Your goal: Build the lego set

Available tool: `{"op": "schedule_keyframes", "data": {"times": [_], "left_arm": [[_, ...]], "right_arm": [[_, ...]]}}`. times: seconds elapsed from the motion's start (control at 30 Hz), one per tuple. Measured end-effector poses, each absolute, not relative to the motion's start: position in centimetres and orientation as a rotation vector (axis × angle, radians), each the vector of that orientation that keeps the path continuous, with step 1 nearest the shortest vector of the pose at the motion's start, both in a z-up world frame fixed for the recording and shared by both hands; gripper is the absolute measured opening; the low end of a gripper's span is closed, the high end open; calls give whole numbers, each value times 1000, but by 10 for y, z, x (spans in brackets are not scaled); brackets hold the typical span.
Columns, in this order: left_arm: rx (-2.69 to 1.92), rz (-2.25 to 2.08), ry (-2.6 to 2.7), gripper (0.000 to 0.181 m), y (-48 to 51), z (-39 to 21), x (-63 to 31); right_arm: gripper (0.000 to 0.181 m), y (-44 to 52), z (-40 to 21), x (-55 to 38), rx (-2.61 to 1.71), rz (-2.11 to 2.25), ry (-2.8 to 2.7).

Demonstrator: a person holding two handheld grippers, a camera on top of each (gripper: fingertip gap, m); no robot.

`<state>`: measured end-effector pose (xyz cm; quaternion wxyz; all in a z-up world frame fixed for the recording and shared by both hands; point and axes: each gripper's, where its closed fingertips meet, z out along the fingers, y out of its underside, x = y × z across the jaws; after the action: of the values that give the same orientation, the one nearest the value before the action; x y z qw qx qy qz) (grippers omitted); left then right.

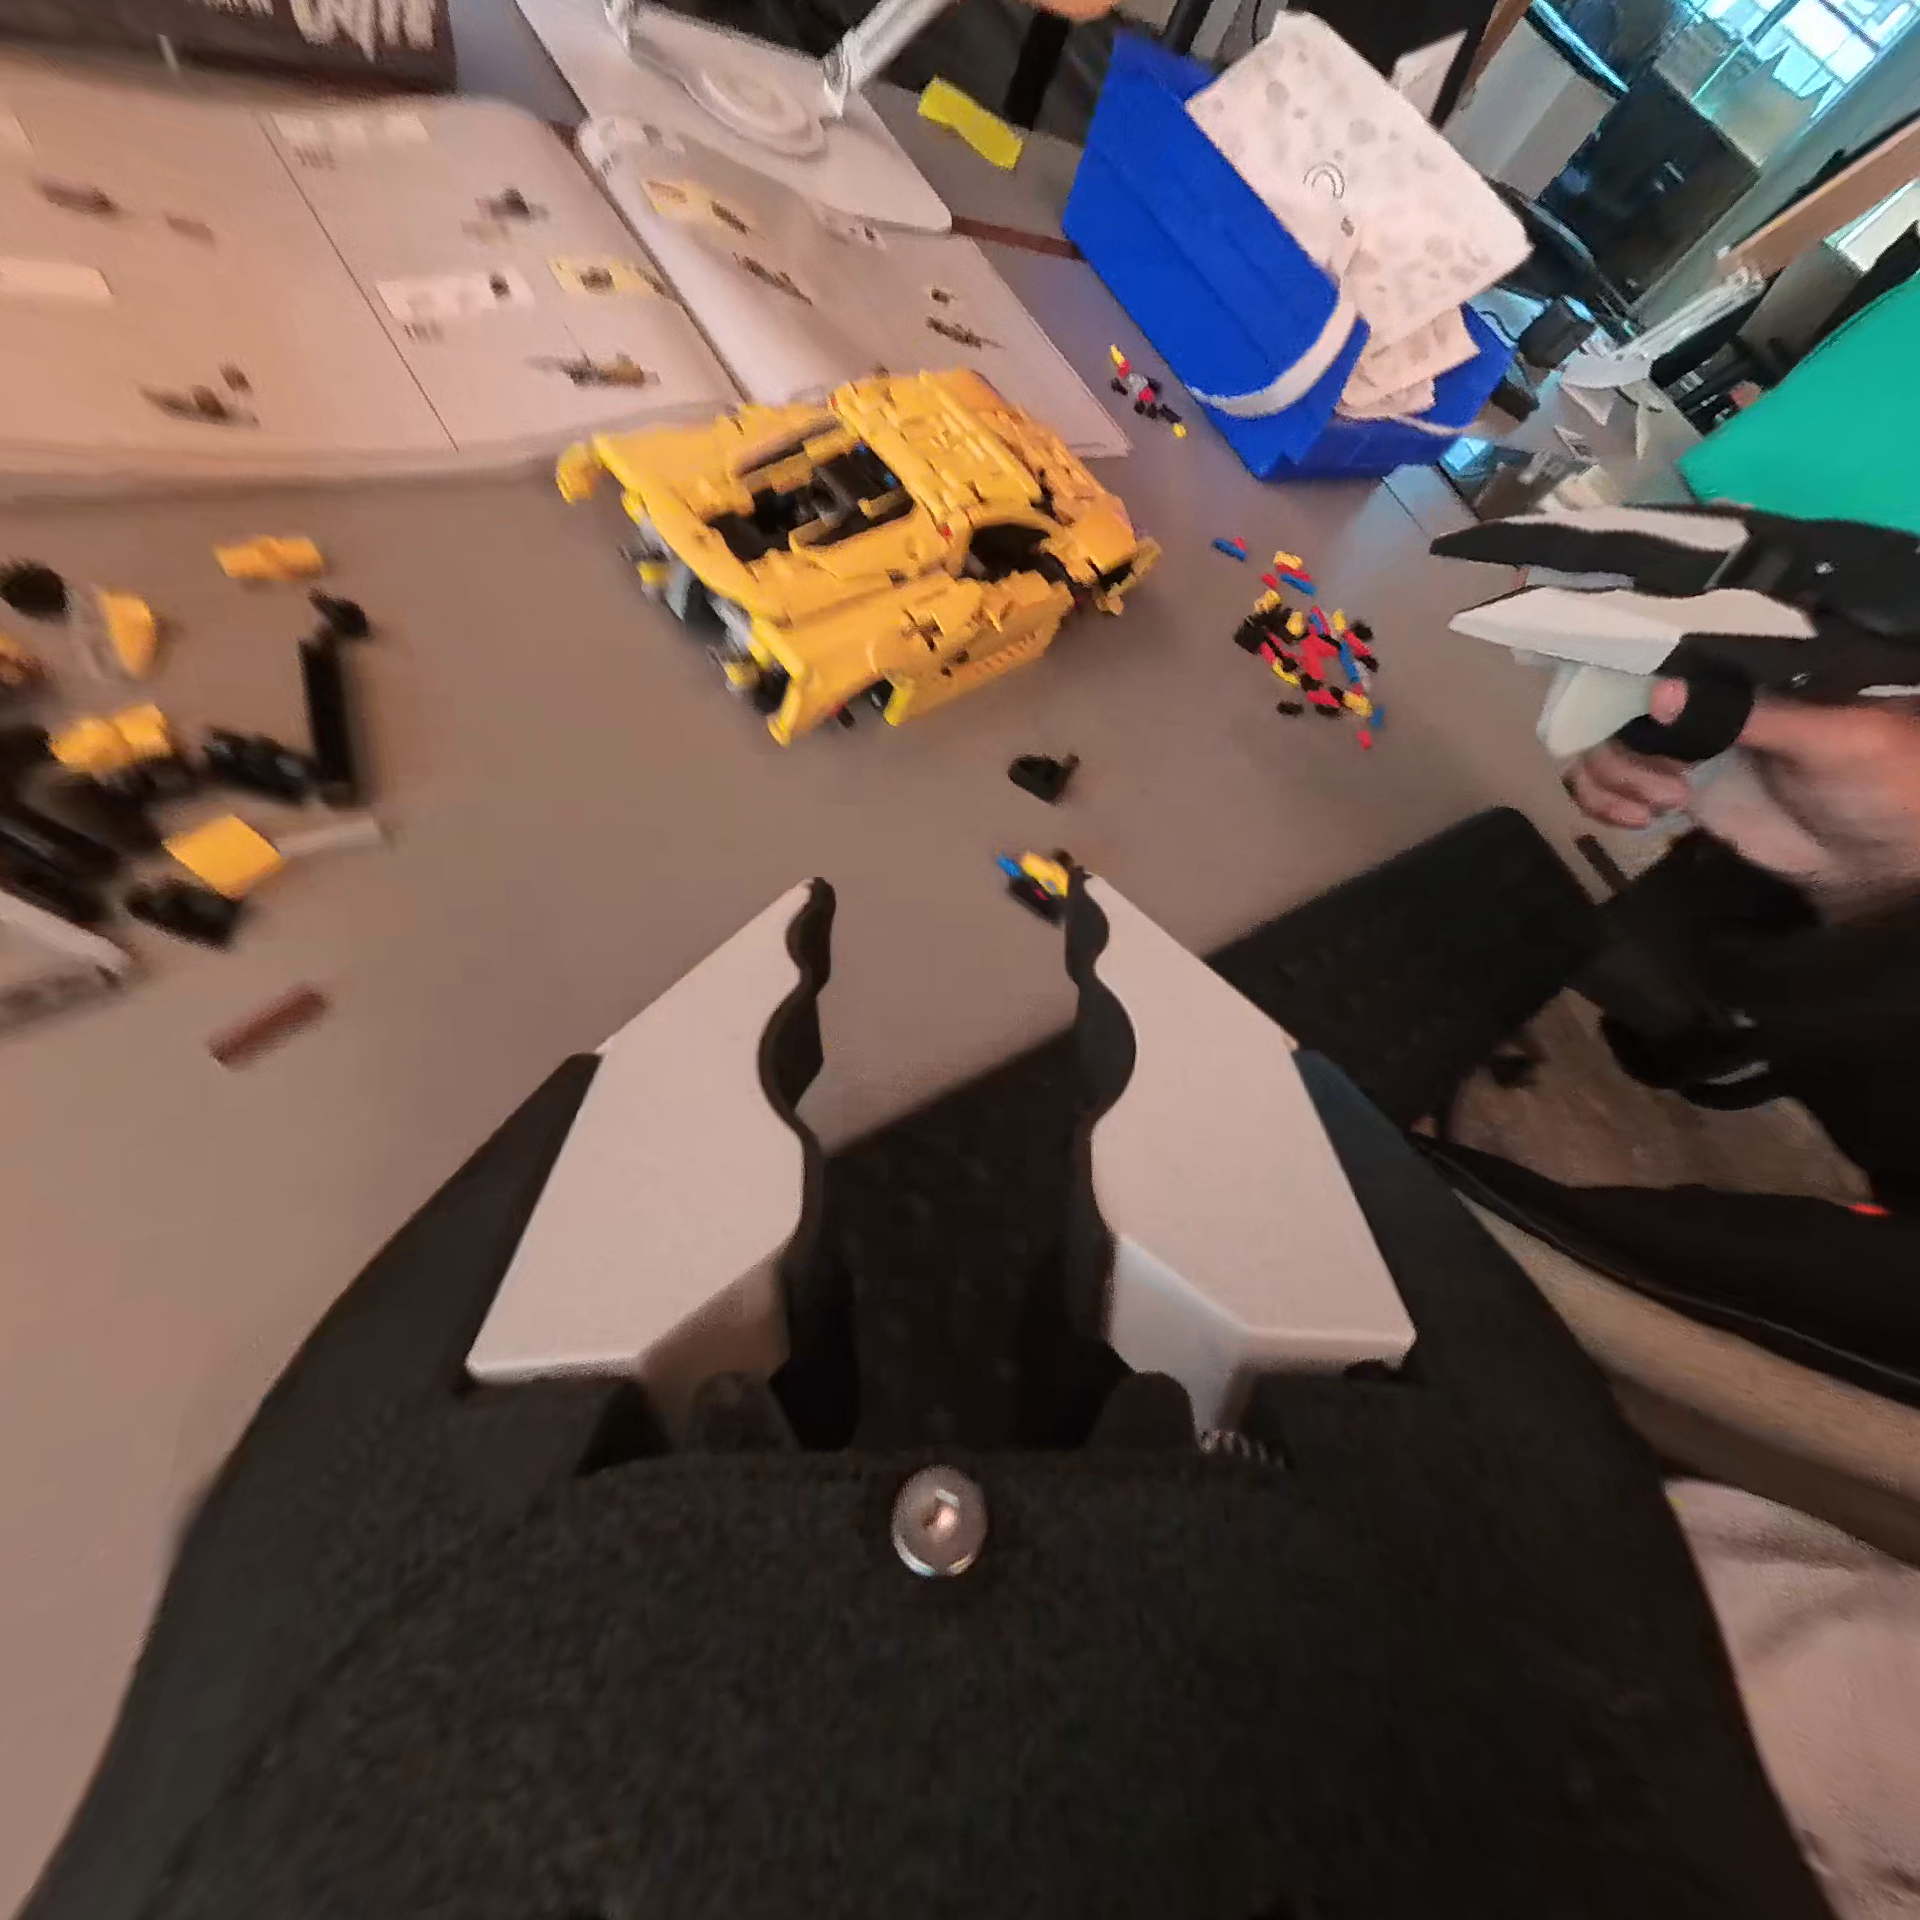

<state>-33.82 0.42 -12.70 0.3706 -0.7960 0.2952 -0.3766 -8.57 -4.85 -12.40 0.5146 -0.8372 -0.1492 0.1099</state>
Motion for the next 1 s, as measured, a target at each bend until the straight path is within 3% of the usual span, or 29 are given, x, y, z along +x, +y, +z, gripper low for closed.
{"op": "schedule_keyframes", "data": {"times": [0.23, 0.4, 0.47, 0.63, 1.0], "left_arm": [[-1876, -739, 693, 45, 164, -110, -308], [-1974, -604, 813, 45, 260, -146, -263], [-2003, -625, 797, 45, 273, -163, -252], [-2032, -620, 815, 45, 272, -200, -244], [-1917, -575, 813, 44, 265, -175, -250]], "right_arm": [[52, 75, -108, -63, -1981, 215, -372], [50, 128, -121, -14, -1806, 195, -79], [53, 124, -136, -9, -1823, 159, -76], [38, 117, -130, -6, -1740, -24, -148], [30, 111, -129, -8, -1756, 282, 5]]}}
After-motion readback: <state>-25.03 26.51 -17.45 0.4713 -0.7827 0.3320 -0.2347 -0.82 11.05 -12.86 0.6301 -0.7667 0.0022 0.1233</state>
